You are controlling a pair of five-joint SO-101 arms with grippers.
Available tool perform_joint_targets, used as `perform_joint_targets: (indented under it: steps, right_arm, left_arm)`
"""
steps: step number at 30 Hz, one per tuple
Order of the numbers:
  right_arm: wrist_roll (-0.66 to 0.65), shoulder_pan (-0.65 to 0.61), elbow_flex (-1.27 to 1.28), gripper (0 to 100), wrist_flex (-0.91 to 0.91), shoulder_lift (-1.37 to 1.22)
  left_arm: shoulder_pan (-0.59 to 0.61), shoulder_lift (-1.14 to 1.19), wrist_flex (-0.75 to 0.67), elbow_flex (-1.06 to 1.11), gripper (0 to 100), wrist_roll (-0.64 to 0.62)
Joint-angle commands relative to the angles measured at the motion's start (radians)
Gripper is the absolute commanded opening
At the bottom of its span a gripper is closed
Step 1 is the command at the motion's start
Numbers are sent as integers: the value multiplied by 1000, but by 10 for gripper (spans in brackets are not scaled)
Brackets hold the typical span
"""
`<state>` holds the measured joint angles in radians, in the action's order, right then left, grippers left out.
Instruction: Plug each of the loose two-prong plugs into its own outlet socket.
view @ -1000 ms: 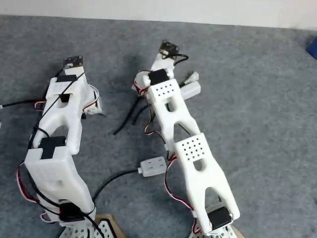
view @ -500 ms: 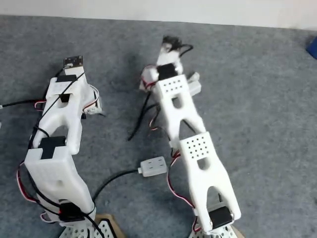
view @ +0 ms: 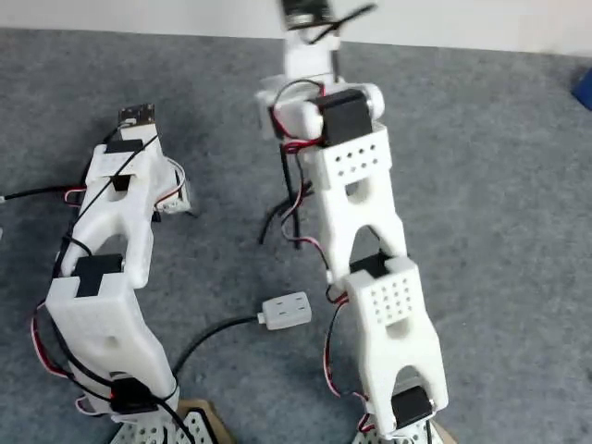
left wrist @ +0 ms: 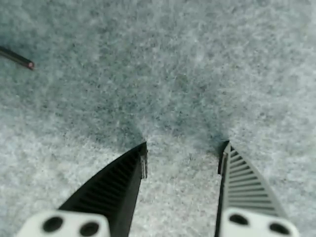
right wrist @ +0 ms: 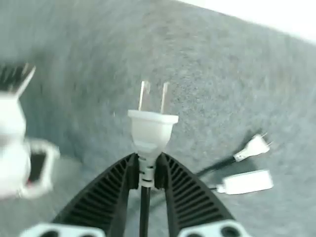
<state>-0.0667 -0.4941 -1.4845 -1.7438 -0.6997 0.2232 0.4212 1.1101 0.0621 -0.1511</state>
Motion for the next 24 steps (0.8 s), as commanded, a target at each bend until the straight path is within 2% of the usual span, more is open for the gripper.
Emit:
perform_joint_targets:
  steps: [1,6,10,17,19,24]
  right_arm:
    - [-226,42,321,5,-25,197]
    - [-671,44,1049,5,-22,467]
    - [-868,56,1572,5,56,751]
    - [-948,105,2387,5,578,1127]
    - [-947,104,2491,5,656,1159]
    - [-944,154,2565,5,667,1162]
  left_arm:
    - [-16,-16,-11,1,245,32]
    - [-18,-16,-11,1,245,37]
    - [-18,-16,-11,1,245,37]
    - [-28,-16,-11,1,245,37]
    - [-33,-15,-9,2,245,37]
    - [-33,-13,-9,2,245,37]
